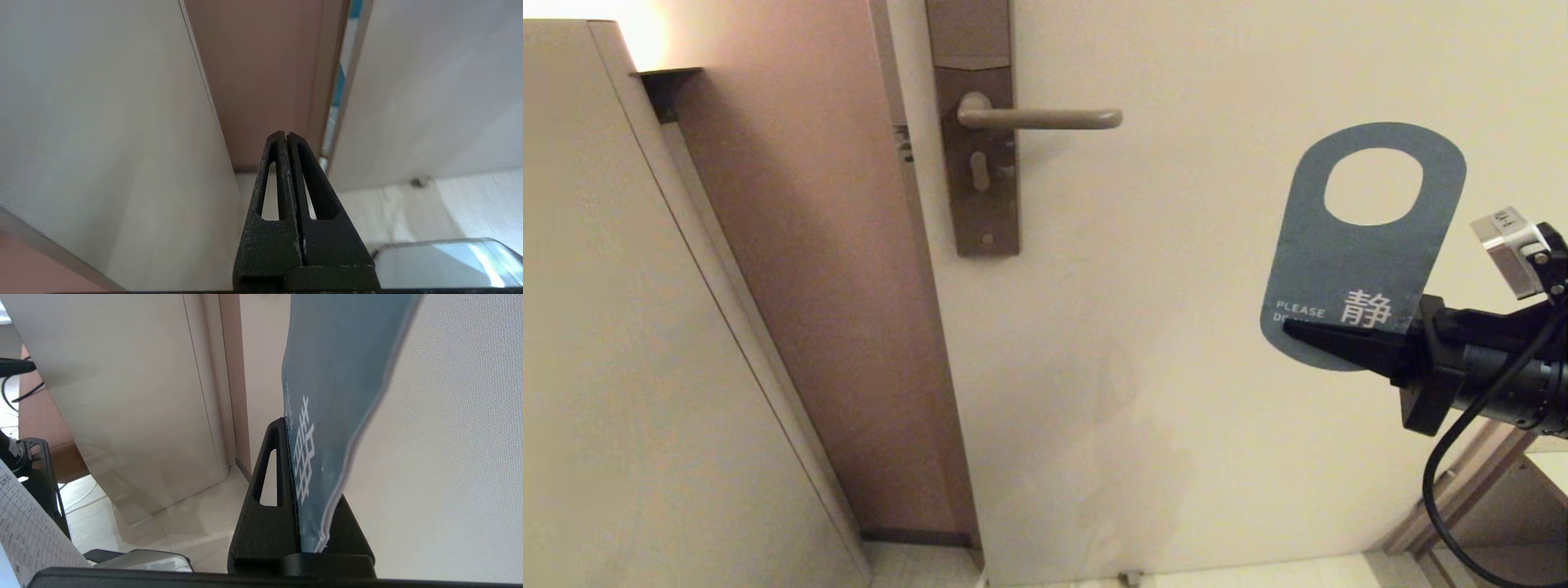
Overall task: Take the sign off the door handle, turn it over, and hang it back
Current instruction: Hang the sign back with the other side facing out
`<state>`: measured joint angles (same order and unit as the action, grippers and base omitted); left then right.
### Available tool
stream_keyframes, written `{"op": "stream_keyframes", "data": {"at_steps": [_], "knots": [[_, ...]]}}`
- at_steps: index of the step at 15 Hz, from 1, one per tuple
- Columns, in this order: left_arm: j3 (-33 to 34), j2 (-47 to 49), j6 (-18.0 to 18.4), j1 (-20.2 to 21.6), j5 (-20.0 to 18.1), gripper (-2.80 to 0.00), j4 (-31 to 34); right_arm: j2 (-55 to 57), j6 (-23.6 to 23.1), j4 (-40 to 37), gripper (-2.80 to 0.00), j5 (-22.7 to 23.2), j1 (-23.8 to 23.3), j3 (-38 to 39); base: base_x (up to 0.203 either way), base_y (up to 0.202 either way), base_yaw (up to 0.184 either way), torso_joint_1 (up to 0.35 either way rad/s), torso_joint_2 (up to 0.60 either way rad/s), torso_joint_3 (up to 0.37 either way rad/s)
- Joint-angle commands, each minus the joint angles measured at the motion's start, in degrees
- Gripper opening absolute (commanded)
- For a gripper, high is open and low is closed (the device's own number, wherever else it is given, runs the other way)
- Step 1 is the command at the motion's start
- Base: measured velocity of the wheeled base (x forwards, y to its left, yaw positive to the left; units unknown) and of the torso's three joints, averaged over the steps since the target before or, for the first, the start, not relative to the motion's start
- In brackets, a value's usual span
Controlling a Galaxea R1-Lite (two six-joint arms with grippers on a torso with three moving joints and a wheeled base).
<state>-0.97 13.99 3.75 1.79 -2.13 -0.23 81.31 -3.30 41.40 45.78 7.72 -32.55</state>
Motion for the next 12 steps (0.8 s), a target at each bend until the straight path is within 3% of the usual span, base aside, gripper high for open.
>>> {"op": "stream_keyframes", "data": {"at_steps": [1,7,12], "knots": [[0.73,-3.82,0.87,-0.75,0.94,-2.8,0.31,-0.01,-0.04,0.26,-2.8,0.28,0.02,0.03,0.0,0.0,0.0,0.0,0.0,0.0],[0.97,-13.98,1.48,-1.97,0.97,-2.8,0.73,0.43,-1.18,0.26,-2.8,0.45,0.02,0.03,0.0,0.0,0.0,0.0,0.0,0.0],[0.97,-13.93,0.69,-1.96,1.25,-2.8,0.5,-0.19,-1.16,0.26,-2.8,0.37,0.02,0.2,0.0,0.0,0.0,0.0,0.0,0.0]]}}
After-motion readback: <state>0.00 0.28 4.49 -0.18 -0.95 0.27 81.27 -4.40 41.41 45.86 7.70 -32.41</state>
